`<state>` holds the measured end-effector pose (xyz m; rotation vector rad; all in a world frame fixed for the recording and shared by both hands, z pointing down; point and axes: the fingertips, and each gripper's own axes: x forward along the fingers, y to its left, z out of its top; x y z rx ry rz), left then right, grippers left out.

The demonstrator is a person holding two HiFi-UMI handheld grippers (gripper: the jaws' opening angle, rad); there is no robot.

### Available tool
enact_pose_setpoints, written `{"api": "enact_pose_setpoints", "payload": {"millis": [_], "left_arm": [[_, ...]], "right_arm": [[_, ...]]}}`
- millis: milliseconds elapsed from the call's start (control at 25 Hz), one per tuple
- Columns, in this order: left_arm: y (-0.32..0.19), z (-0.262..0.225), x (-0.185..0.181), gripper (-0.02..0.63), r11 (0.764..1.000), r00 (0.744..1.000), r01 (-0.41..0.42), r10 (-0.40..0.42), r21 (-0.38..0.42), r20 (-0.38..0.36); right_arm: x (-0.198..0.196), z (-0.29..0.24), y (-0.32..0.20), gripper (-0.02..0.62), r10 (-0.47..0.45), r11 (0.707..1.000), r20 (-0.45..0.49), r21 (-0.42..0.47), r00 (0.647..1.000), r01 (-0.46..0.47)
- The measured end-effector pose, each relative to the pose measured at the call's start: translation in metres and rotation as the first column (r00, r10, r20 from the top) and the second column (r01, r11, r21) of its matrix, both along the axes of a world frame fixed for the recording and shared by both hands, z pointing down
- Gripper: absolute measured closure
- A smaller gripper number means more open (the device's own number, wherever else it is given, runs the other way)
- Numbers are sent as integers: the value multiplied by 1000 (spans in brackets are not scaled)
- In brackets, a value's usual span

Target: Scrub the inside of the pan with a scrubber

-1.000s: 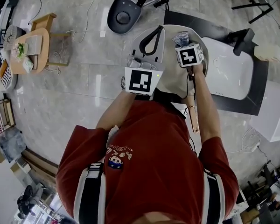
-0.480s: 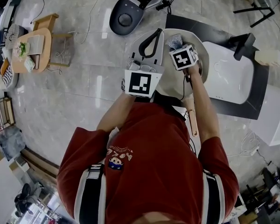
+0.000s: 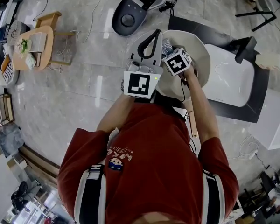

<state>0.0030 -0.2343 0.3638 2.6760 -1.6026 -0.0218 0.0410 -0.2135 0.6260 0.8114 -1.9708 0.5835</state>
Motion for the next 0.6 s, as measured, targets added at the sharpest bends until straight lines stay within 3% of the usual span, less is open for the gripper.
{"api": "enact_pose_setpoints", "payload": {"millis": [320,480,600], "left_arm": [[3,-2,-1,600,1000,1000,3,-3,5,-6],[5,-2,-1,600,1000,1000,2,-2,6,-3],[6,-3,-1,600,1000,1000,1,-1,6,-5]], "right_arm": [[-24,1,30,336,-101,993,40,-63,994,104],[-23,8,68,334,-135,969,16,-205,991,136],[-30,8,69,333,-190,967,35,-166,981,193]]}}
